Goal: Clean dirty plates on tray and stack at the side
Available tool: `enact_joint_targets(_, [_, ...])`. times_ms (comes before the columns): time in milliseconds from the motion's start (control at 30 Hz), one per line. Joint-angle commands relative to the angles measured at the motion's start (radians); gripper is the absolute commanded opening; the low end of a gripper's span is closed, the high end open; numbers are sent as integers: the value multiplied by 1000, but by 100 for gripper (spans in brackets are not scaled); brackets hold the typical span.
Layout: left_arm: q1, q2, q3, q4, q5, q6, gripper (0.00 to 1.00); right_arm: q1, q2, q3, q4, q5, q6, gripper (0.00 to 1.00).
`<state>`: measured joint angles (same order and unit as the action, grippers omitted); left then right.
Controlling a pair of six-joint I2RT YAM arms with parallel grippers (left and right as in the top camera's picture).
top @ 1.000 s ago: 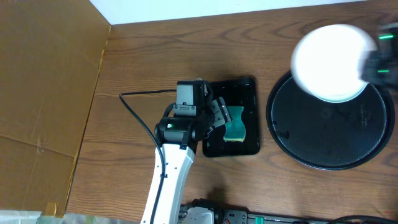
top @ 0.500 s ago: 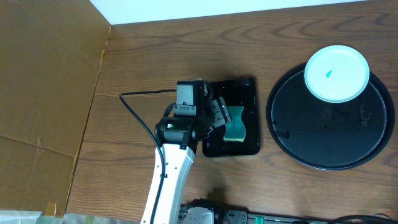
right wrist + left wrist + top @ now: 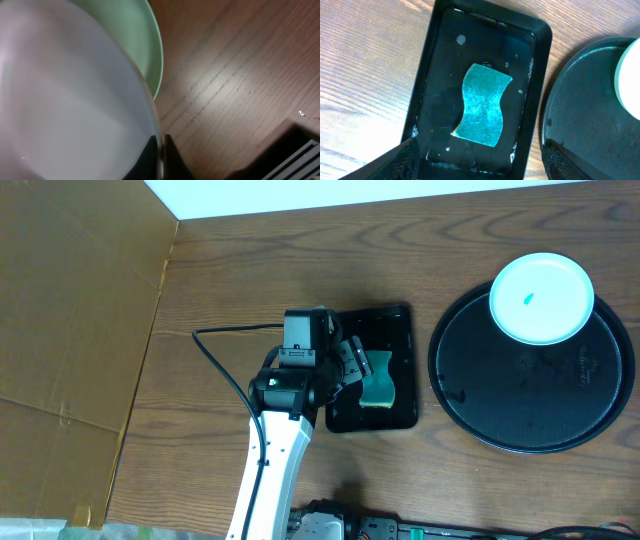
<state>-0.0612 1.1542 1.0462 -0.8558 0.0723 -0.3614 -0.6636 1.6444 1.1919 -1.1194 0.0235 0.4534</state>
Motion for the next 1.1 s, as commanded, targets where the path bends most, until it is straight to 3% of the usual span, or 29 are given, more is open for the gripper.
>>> enact_joint_targets(0, [4, 2, 22, 0, -13, 13, 79, -6, -28, 25, 4, -24, -28, 26])
enact_joint_targets(133, [4, 2, 22, 0, -13, 13, 79, 15, -110, 81, 9, -156, -78, 33])
enact_joint_targets(367, [4, 2, 22, 0, -13, 13, 79, 152, -324, 143, 133, -534, -182, 29])
enact_joint_targets(567, [4, 2, 22, 0, -13, 13, 79, 409, -396, 143, 208, -507, -259, 29])
enact_joint_targets(767, [4, 2, 22, 0, -13, 13, 79, 653, -304, 140, 228, -274, -294, 32])
enact_joint_targets(1067, [4, 2, 22, 0, -13, 13, 79, 777, -55, 140, 337, -293, -295, 27])
